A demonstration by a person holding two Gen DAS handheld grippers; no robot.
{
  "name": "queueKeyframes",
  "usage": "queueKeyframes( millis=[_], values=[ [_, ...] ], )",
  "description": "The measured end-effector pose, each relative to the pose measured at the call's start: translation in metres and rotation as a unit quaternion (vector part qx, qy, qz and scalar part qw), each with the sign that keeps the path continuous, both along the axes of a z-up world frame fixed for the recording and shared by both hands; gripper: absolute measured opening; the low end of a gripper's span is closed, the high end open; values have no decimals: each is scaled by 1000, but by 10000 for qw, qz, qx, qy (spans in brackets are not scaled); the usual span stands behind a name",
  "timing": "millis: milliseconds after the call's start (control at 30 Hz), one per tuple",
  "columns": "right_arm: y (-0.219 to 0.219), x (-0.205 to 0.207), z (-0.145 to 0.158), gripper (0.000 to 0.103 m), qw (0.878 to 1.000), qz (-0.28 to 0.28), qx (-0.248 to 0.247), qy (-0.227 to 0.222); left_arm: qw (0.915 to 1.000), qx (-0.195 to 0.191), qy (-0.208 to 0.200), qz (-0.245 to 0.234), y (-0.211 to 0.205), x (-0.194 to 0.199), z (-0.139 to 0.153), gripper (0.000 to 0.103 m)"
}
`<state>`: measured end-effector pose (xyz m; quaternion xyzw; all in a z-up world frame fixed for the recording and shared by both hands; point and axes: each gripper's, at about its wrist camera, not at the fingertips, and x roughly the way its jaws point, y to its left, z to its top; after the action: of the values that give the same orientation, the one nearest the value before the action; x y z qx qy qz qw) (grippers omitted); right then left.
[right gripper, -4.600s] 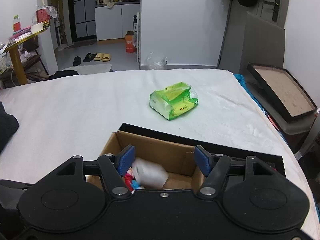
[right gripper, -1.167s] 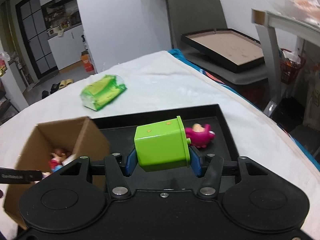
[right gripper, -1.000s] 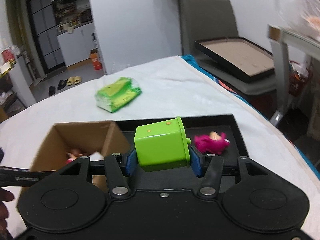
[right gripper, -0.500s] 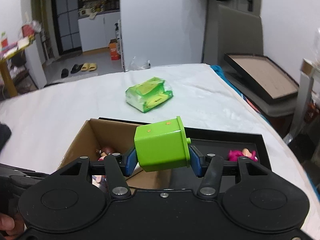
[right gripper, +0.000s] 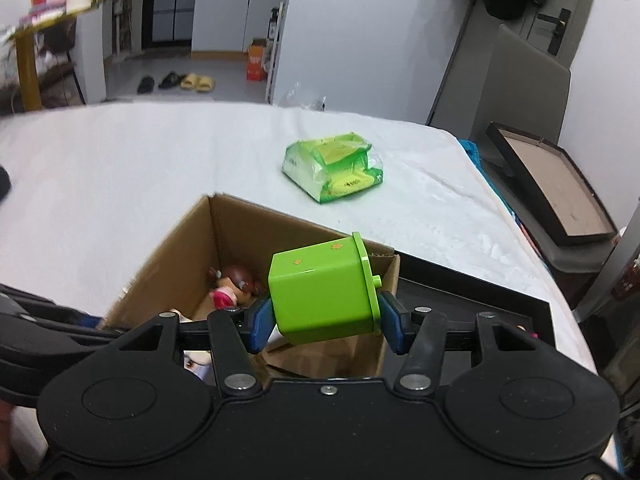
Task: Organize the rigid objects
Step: 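Carry the green cube into the box and open the right gripper, then move the right gripper back to the magenta pig figure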
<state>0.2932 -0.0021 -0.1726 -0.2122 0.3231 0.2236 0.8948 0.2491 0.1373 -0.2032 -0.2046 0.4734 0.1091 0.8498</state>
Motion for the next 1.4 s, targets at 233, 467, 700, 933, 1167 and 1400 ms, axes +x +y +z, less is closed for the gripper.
queueKeyframes(
  millis=[233, 467, 700, 933, 1167, 1400],
  values=[
    [8, -7, -7, 58, 9989, 91, -403, -235, 9999, -159, -59, 6, 5, 0, -2, 16],
    [-1, -4, -3, 57, 9994, -85, -326, -52, 9996, -260, -64, 67, 8, 0, -2, 16],
    [-26, -6, 12, 57, 9996, -276, 113, 29, 9997, -215, -67, 46, 6, 0, -1, 16],
    [-52, -5, 22, 57, 9982, -407, 424, -88, 9999, -37, -79, 82, 1, 0, 4, 15],
    [-90, 12, 15, 57, 9942, -807, 704, -30, 9995, 305, -24, 60, -9, 3, 7, 15],
    [-122, 29, -9, 63, 9896, -1149, 866, 32, 9980, 625, -12, 112, -19, 9, 11, 16]
  ],
)
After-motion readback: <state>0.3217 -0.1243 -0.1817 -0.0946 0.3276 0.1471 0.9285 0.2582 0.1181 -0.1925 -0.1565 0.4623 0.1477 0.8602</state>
